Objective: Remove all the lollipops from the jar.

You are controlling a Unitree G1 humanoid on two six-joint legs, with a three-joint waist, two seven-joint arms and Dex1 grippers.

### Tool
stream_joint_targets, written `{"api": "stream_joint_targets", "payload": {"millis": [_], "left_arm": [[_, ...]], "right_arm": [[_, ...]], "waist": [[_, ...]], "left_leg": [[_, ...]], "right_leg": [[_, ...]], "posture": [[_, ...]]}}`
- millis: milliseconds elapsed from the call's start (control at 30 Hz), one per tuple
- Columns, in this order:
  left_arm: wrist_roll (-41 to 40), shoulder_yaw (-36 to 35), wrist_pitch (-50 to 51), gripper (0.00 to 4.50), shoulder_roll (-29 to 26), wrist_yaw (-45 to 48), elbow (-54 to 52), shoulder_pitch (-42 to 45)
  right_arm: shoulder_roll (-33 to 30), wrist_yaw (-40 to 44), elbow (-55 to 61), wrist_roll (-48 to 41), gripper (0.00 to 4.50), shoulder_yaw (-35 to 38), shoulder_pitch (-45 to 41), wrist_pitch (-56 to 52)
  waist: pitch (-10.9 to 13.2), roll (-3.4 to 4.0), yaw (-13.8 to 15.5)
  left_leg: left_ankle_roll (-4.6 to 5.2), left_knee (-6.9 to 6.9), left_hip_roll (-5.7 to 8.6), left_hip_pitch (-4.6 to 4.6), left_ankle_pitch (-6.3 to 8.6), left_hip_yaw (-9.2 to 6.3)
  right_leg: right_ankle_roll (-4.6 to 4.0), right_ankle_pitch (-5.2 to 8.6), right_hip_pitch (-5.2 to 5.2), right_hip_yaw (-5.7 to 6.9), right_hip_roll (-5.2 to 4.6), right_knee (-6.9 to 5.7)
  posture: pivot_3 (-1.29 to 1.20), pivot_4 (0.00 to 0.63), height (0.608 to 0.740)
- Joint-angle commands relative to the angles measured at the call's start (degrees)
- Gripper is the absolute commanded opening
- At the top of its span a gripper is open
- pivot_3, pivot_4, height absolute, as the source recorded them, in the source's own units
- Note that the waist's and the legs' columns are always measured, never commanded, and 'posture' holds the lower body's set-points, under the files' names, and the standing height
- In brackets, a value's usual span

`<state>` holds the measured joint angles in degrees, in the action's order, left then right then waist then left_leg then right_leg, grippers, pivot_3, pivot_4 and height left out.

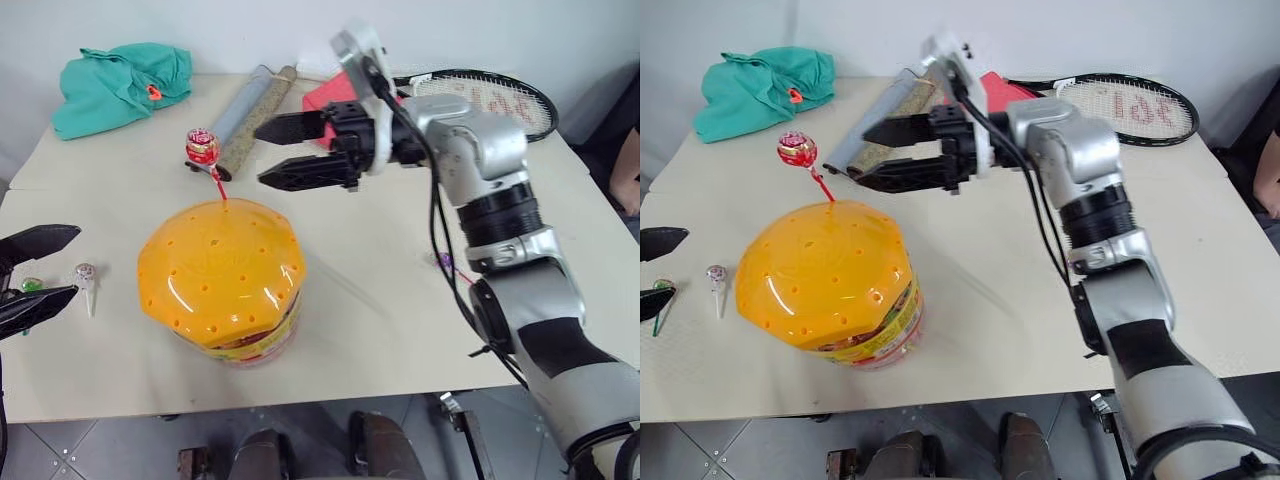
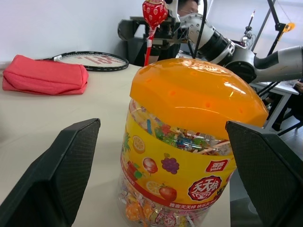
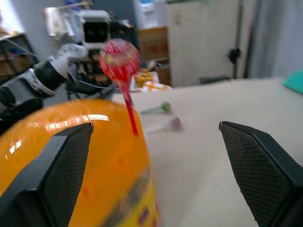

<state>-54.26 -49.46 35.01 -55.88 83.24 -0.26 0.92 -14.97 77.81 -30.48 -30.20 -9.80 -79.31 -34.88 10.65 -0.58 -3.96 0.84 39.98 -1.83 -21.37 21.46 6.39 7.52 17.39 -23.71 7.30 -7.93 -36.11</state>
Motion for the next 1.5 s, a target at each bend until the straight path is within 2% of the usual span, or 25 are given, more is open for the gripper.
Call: {"api": "stream_joint_targets", "payload": {"millis": [33,133,233,267,400,633,700,733,867,1033,1200,1300,1500], "left_arm": [[-2.4,-2.9,0.2,4.50,1.2,-1.6,-3.7,-1.4],[-3.2,-4.4,0.5,4.50,1.8,-2.2,-5.0,-2.8],[-3.6,-5.5,0.6,4.50,1.7,-2.4,-5.5,-3.7],[-3.8,-5.8,0.6,4.50,1.7,-2.6,-5.8,-3.8],[-4.3,-5.9,0.4,4.50,1.5,-2.9,-5.9,-3.9],[-3.7,-2.6,-0.9,4.50,1.0,-3.0,-3.8,0.0],[-3.4,-1.1,-1.3,4.50,0.9,-2.9,-3.0,1.8],[-3.2,-0.4,-1.5,4.50,0.9,-2.8,-2.6,2.7],[-2.5,3.3,-2.4,4.50,0.6,-2.2,-0.3,6.6],[-2.0,7.8,-3.1,4.50,0.1,-0.7,2.8,12.2],[-1.1,11.8,-3.6,4.50,-0.5,1.4,6.1,17.2],[-0.9,13.1,-3.4,4.50,-1.1,2.7,7.5,19.1],[-0.4,15.4,-2.6,4.50,-3.7,5.8,10.0,22.5]], "right_arm": [[3.3,1.4,-2.4,1.0,4.45,0.7,-2.8,3.5],[6.6,3.5,-3.4,1.5,4.45,0.3,-3.3,4.9],[10.7,2.2,-6.5,4.5,4.45,-0.8,-4.9,8.2],[12.2,0.8,-8.2,5.3,4.28,-0.7,-5.8,8.9],[13.7,1.1,-10.1,6.1,3.24,0.9,-7.2,10.1],[12.3,0.8,-10.5,6.7,0.81,3.2,-8.7,11.7],[11.3,0.5,-10.2,6.4,0.20,4.4,-9.5,11.4],[10.6,0.5,-9.8,6.1,0.05,5.1,-10.0,11.0],[7.4,-1.3,-7.8,5.0,0.05,8.3,-11.5,9.7],[2.1,-10.0,-6.0,6.8,0.05,11.8,-12.7,8.9],[-7.7,-18.1,-3.2,11.1,0.05,10.7,-10.8,-0.9],[-15.0,-19.4,2.1,13.2,0.05,9.7,-5.0,-5.6],[-34.5,-24.5,14.9,19.8,0.05,9.2,14.8,-17.0]], "waist": [[0.0,0.00,-0.2],[0.0,0.00,-0.7],[0.0,0.00,-1.1],[0.0,0.02,-1.1],[0.0,0.03,-1.3],[0.0,0.01,-0.9],[0.0,0.01,-0.9],[0.0,0.01,-1.0],[0.0,0.00,-1.0],[0.0,-0.01,-1.0],[0.0,-0.02,-0.8],[0.0,-0.04,-0.8],[0.0,0.02,0.6]], "left_leg": [[0.00,0.00,0.01,0.00,0.00,-0.01],[-0.02,-0.01,0.01,0.00,0.01,-0.15],[-0.04,-0.01,0.01,0.01,0.02,-0.32],[-0.05,-0.01,0.01,0.01,0.02,-0.36],[-0.09,-0.03,-0.01,0.02,0.04,-0.54],[-0.12,0.01,0.06,0.01,0.06,-0.77],[-0.13,0.02,0.06,0.01,0.07,-0.85],[-0.13,0.02,0.06,0.01,0.07,-0.88],[-0.13,0.02,0.07,0.01,0.07,-0.92],[-0.13,0.00,0.06,0.01,0.07,-0.91],[-0.12,0.05,0.08,-0.04,0.07,-0.89],[-0.12,0.01,0.08,-0.04,0.07,-0.88],[-0.09,0.00,0.14,-0.15,0.08,-0.79]], "right_leg": [[0.00,0.00,0.01,0.00,-0.01,0.00],[0.00,0.00,0.04,0.04,0.01,-0.04],[0.00,0.00,0.03,0.07,0.01,-0.14],[0.00,0.00,0.03,0.08,0.01,-0.15],[-0.02,0.01,0.02,0.09,0.04,-0.23],[-0.02,0.01,0.15,0.07,0.04,-0.40],[-0.02,0.01,0.15,0.07,0.04,-0.40],[-0.02,0.01,0.14,0.07,0.04,-0.40],[-0.02,0.01,0.15,0.09,0.04,-0.42],[-0.02,0.01,0.13,0.15,0.04,-0.41],[-0.02,0.01,0.14,0.14,0.03,-0.52],[-0.02,0.01,0.13,0.17,0.02,-0.53],[-0.02,0.01,0.06,0.20,-0.07,-0.40]], "posture": [[0.00,0.150,0.740],[0.00,0.150,0.740],[0.00,0.150,0.740],[0.00,0.150,0.740],[0.00,0.150,0.740],[0.00,0.150,0.740],[0.00,0.150,0.740],[0.00,0.150,0.740],[0.00,0.150,0.740],[0.00,0.150,0.740],[0.00,0.150,0.740],[0.00,0.150,0.740],[0.00,0.150,0.740]]}}
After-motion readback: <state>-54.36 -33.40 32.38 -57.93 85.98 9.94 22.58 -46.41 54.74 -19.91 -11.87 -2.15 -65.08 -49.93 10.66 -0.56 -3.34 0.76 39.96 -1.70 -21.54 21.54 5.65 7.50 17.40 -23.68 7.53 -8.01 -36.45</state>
